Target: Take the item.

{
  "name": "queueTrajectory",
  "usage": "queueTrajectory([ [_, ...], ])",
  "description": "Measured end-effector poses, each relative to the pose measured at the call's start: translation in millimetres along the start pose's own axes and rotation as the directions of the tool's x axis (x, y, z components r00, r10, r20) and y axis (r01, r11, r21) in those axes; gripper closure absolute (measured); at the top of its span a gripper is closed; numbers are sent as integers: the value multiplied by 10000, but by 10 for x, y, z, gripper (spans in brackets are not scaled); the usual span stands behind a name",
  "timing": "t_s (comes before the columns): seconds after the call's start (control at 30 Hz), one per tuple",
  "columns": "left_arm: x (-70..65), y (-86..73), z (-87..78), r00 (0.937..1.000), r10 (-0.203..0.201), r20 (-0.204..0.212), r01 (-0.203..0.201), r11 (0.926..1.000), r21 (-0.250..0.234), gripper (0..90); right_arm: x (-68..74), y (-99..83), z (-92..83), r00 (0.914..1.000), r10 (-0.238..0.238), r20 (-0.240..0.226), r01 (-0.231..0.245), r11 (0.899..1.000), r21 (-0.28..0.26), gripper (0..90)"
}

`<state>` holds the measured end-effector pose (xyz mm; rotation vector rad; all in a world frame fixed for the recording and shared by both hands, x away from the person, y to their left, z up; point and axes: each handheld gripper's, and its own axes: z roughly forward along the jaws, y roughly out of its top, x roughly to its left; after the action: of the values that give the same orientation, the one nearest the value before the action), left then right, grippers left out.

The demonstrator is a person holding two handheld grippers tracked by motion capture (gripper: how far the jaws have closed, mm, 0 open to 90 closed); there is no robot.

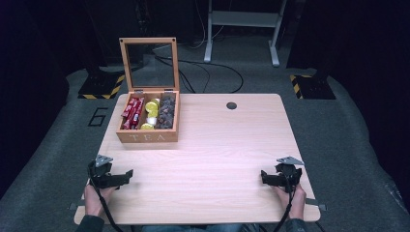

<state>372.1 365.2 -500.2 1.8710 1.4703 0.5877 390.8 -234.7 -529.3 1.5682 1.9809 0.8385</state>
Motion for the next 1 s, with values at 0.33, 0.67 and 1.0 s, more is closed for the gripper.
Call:
queueTrajectory([
  [0.33, -16, 269, -11, 9996, 140, 230, -139, 9999, -52, 8, 6, 19, 13, 9994, -287, -187, 288, 9996, 65, 0],
  [0.67, -31, 524, 24, 9986, 367, 392, -363, 9993, -102, 9, 18, 35, 26, 9992, -296, -267, 299, 9995, 93, 0],
  [1.0, -8, 783, 57, 9980, 449, 455, -445, 9990, -94, 14, 32, 35, 29, 9993, -226, -281, 228, 9997, 57, 0],
])
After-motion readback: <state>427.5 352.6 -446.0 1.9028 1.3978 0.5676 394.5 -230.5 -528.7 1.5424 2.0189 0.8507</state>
